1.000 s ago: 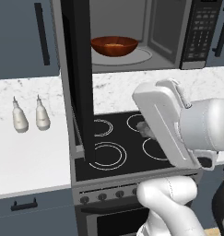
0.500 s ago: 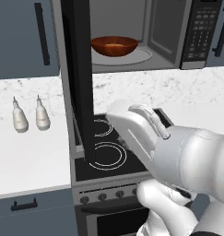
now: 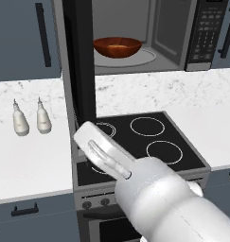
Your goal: Open the microwave, place the bowl with waffle inside the microwave, then close the microwave door and turn it on.
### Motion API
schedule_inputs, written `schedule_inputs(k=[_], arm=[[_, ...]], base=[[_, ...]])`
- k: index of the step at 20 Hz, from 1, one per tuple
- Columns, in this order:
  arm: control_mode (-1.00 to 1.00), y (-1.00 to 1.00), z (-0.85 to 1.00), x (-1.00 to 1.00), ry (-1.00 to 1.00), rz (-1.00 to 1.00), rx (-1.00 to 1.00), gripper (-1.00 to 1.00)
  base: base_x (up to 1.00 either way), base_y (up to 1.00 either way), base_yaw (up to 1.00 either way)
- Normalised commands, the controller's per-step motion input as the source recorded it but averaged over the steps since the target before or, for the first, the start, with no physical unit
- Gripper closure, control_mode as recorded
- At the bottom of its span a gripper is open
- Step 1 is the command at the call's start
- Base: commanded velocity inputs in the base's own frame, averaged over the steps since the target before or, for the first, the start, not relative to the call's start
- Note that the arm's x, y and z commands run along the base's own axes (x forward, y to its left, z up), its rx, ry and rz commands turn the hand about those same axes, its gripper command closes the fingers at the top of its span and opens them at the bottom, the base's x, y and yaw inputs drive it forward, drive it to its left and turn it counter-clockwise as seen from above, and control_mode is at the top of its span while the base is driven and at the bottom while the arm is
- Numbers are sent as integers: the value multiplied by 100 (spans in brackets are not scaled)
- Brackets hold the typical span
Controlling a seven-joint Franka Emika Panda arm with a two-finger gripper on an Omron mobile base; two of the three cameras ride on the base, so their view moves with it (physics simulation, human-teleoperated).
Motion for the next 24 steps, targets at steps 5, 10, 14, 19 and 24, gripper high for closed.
schedule_inputs(k=[5,10,14,19,24], arm=[[-100,53,-22,22,-17,-17,-10,100],[-100,74,-28,32,-14,-16,-11,100],[-100,72,-24,50,-12,-17,-9,100],[-100,58,-20,71,-7,-21,-5,100],[-100,58,-39,86,-2,-23,-6,100]], base=[[0,0,0],[0,0,0],[0,0,0],[0,0,0],[0,0,0]])
